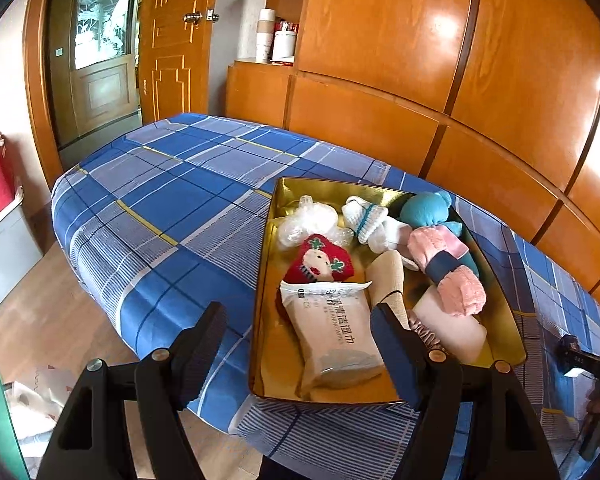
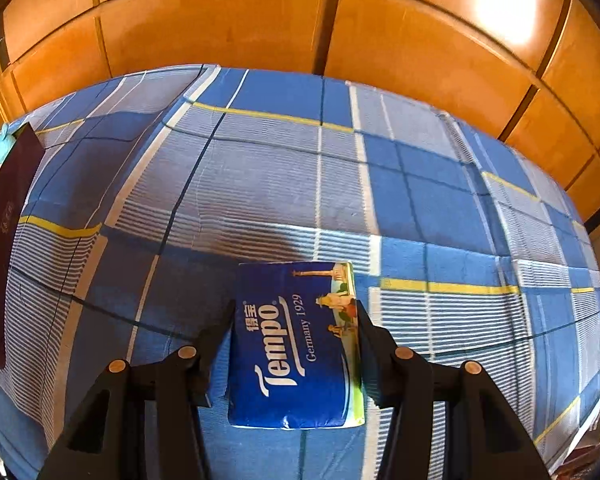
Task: Organize soft objects
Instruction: 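Carry the blue Tempo tissue pack into the gold tray and open the right tool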
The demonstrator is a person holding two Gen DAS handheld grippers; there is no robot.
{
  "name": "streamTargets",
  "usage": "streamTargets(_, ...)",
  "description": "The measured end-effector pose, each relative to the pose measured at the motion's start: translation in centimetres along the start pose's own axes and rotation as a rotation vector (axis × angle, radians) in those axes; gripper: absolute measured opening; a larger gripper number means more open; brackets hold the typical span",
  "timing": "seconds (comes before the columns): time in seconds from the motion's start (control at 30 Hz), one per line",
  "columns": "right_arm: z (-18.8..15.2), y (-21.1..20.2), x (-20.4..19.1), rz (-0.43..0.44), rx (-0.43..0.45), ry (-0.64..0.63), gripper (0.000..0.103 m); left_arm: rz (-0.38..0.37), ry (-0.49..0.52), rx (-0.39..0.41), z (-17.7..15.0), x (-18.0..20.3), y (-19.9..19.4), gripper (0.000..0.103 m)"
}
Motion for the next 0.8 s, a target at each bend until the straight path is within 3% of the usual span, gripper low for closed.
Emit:
streamTargets(0.2,0.3,-2.3,-0.7,0.04,0.051,0.023,0.052,0.008,-0.011,-0.001,-0.3,-0.5,0.0,0.075)
streamTargets(0.47,0.1,-6.2,-5.0,0.218,0.074,0.026,0.052,0.022,-0.013,-0.006,-0.5,-0.9,0.2,0.075)
streamTargets(0.8,-2.5,-13.0,-18.9,0.501,0.066,-0.198,0.052,0.052,-0.043,0.003,-0.4,-2.6,-0.1,0.075)
Point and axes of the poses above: each gripper's, at about its wrist camera, not at the fingertips, and y roughly the way its jaws point, x to its right, z to its top, the point moved 8 cm from there along y, roughly the way its jaws point, and after that the axes turned 11 degrees about y, right-handed, at the moved point
